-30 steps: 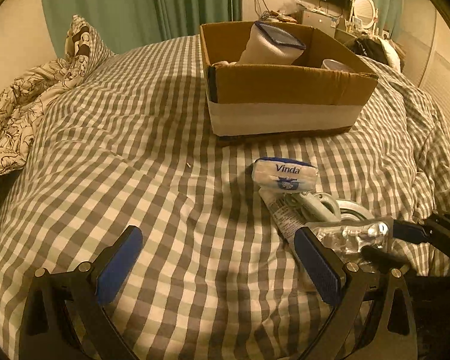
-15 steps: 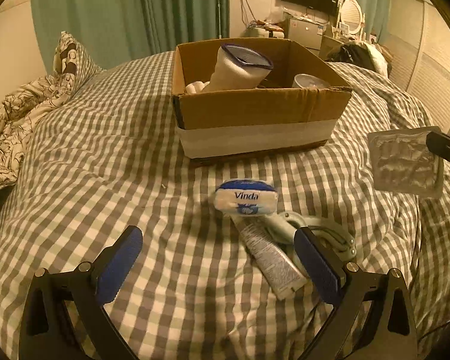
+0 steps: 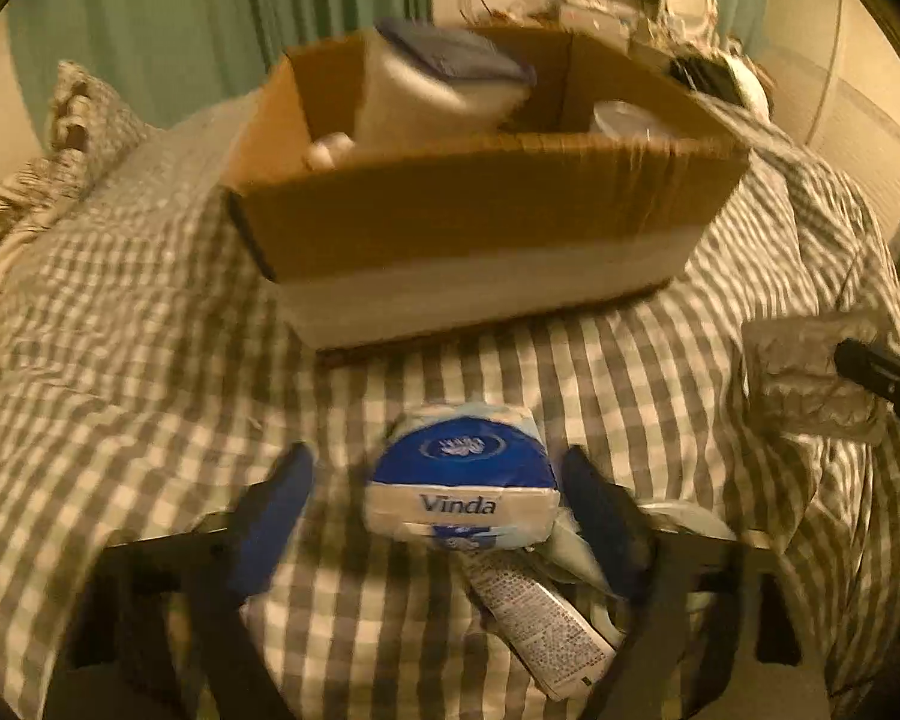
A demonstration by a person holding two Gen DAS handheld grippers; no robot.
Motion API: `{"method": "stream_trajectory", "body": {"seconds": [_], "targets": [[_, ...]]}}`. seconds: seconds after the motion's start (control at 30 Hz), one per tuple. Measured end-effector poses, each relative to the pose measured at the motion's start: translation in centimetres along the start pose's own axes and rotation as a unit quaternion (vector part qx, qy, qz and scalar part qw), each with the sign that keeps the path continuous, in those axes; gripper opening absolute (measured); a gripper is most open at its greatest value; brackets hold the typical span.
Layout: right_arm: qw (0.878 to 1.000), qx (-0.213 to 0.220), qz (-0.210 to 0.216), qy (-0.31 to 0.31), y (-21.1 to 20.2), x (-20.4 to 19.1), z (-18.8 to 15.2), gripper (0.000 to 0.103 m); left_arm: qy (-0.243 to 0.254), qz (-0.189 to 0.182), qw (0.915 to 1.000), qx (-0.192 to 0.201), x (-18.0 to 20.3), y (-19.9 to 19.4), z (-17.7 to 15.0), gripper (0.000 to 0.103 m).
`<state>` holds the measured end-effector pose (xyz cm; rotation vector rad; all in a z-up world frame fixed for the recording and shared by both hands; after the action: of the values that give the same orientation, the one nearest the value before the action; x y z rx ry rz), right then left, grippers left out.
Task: Organize objects
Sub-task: 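Grasp the blue Vinda tissue pack with the left tool while the right tool holds the blister pack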
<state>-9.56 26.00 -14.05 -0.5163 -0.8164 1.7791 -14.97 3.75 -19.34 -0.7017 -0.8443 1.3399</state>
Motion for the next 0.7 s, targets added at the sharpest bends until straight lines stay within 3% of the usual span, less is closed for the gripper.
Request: {"method": "stream_trajectory", "body": {"seconds": [0.07,0.23,0.43,0.7], "targets": [[1.000,0.001,-0.001,-0.004,-0.1,-0.2,0.0,0.008,0.000,-0.013,0.9998,-0.014,0.1,0.4,-0.3,0.055],[1.000,0.012,-0.008,-0.007,-1.3,-0.4,0.2,0.008,0.008,-0.015,0.9999,0.003,0.6,-1.6,-0.7,0.054],[0.999,0.029,-0.003,-0.025,-4.6,-1.5,0.9,0.008,0.001,-0.053,0.9979,0.037,1.0,-7.1,-1.4,0.054],[0.996,0.078,-0.004,-0.051,-9.9,-3.3,3.1,0.008,-0.004,-0.075,0.9921,0.101,1.9,-13.3,1.6,0.054]]}}
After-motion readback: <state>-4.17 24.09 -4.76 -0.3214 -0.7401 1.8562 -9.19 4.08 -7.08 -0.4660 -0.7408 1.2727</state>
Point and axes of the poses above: each gripper's, at about its wrist camera, not at the fingertips, and y roughly the way its jaws point, x to its right, z to its top, the point moved 1 cm from there along y, roughly the way its jaws point, and after that the axes turned 14 degrees about -y, right-handed, at the moved point
